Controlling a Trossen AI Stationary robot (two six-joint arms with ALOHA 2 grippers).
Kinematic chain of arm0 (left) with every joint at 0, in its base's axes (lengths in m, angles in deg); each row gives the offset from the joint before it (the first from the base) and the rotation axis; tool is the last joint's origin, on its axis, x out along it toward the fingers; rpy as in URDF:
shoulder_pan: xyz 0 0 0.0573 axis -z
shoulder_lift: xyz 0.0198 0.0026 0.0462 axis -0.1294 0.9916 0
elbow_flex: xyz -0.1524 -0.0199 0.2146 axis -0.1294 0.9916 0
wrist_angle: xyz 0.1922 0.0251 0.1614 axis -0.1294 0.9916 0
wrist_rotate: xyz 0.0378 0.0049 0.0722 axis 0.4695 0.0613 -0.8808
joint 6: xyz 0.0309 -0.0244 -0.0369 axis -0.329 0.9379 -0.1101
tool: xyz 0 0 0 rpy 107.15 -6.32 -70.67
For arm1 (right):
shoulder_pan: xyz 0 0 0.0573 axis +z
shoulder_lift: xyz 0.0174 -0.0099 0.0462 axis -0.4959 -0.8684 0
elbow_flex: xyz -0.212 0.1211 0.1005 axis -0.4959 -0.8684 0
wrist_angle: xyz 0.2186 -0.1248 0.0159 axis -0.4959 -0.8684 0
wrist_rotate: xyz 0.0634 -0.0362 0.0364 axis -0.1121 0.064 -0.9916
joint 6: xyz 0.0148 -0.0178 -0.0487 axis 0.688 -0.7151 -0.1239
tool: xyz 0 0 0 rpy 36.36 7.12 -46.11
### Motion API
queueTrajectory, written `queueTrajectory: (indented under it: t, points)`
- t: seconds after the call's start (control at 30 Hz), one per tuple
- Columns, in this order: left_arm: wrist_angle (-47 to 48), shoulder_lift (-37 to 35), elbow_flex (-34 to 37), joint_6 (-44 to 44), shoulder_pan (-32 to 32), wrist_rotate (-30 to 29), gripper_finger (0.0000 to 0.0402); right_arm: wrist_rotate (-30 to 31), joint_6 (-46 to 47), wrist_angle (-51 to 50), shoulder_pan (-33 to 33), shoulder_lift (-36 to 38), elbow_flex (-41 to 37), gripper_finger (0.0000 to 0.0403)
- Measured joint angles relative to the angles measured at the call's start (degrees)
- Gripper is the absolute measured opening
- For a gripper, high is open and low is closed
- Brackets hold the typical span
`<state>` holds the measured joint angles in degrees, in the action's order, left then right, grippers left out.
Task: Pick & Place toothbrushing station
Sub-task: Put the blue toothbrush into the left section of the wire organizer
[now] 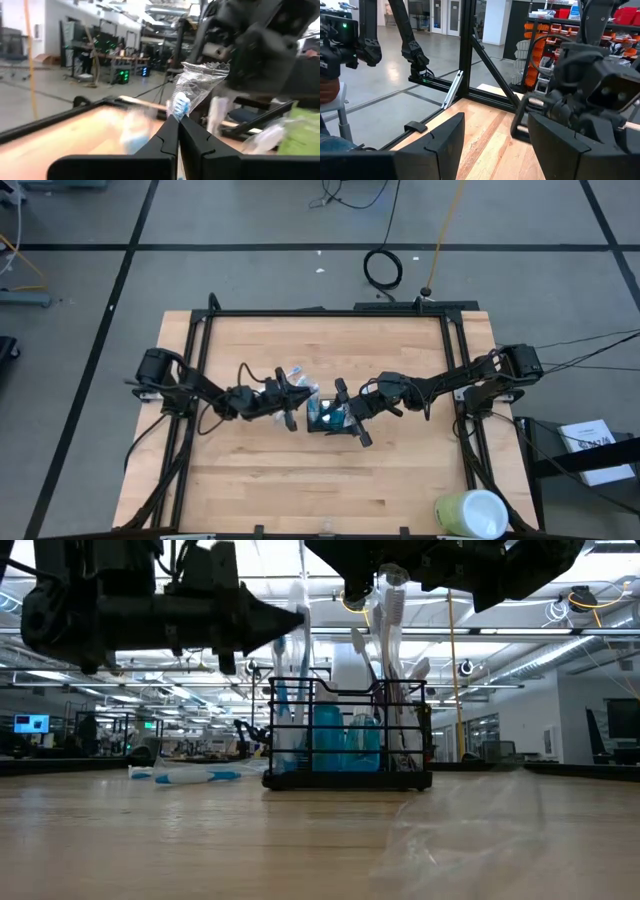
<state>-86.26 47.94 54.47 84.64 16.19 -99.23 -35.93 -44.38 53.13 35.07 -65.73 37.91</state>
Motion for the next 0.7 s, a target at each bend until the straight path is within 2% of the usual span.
queueTrajectory:
  t: [0.17, 0.27, 0.37, 0.57, 0.7]
  points:
    - [0.01, 1.59, 0.0, 1.73, -0.08, -2.0, 0.0003, 0.0, 0.0, 0.0, 0.0, 0.0, 0.0, 0.021]
    - [-0.05, 1.51, 0.0, 1.61, -0.09, -3.26, 0.0021, 0.0, 0.0, 0.0, 0.0, 0.0, 0.0, 0.021]
    - [-0.14, 0.8, 0.02, 1.43, -0.09, -3.22, 0.0067, 0.0, 0.0, 0.0, 0.0, 0.0, 0.0, 0.021]
    - [-0.1, 0.82, 0.02, 1.24, -0.03, -3.06, 0.0192, 0.0, 0.0, 0.0, 0.0, 0.0, 0.0, 0.021]
    - [-0.81, 0.18, 0.04, 1.26, -0.04, -3.07, 0.0258, 0.0, 0.0, 0.0, 0.0, 0.0, 0.0, 0.021]
